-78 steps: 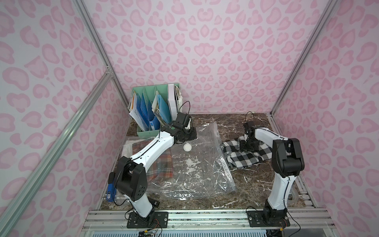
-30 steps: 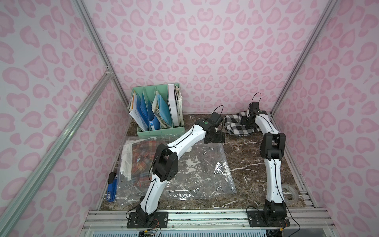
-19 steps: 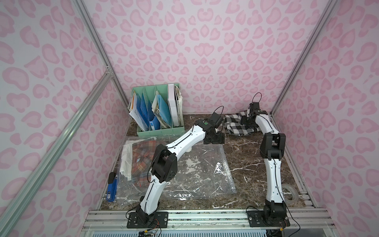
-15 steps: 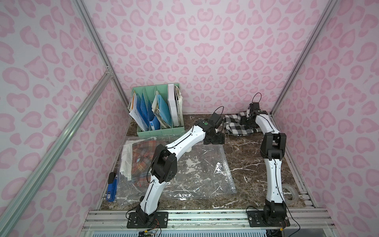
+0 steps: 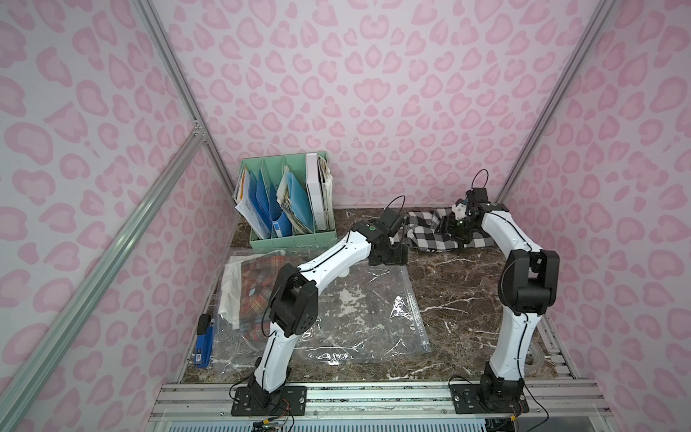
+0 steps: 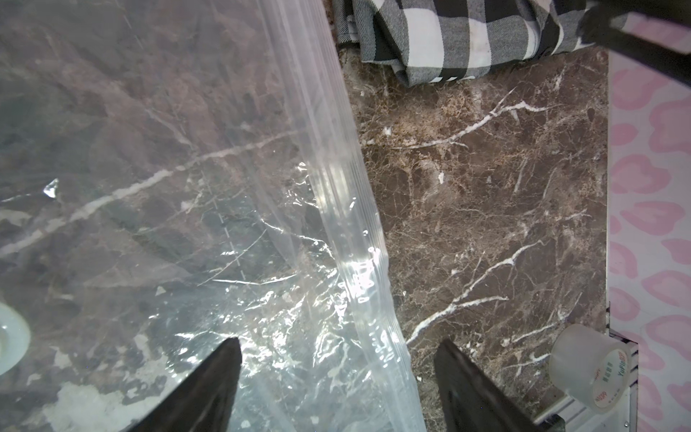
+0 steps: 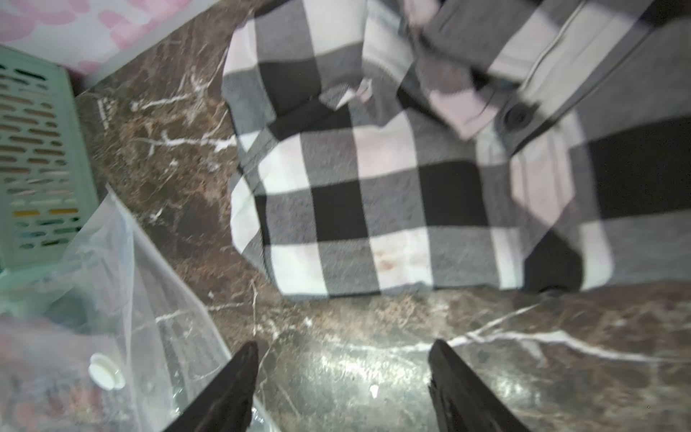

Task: Take the shirt out of the vacuum bag
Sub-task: Move the shirt at the center of the board, then adjust the shirt in the vacuum bag.

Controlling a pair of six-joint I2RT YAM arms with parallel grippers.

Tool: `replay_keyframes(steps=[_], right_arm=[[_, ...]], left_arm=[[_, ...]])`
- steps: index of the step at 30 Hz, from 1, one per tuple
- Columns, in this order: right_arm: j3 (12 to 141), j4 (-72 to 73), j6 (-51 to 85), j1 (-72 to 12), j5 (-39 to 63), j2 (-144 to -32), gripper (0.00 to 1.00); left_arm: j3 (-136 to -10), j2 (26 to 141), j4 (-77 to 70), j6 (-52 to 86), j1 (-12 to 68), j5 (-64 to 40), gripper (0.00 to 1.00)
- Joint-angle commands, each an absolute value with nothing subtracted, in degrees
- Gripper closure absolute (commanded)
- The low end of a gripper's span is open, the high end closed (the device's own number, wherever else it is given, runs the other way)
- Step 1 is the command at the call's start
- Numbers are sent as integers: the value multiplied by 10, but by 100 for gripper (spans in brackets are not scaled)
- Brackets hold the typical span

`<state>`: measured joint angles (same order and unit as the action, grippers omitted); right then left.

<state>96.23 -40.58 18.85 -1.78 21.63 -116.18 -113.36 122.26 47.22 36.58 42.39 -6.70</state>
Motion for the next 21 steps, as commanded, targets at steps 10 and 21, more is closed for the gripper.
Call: replay_keyframes(steps=[10, 21], right_arm=[[617, -127, 261, -117, 425, -1023, 61], [530, -40, 276, -165, 471, -959, 71]], left_arm=[[-1129, 1229, 441, 378, 411, -97, 17], [-1159, 1254, 466, 380, 398, -75, 17]])
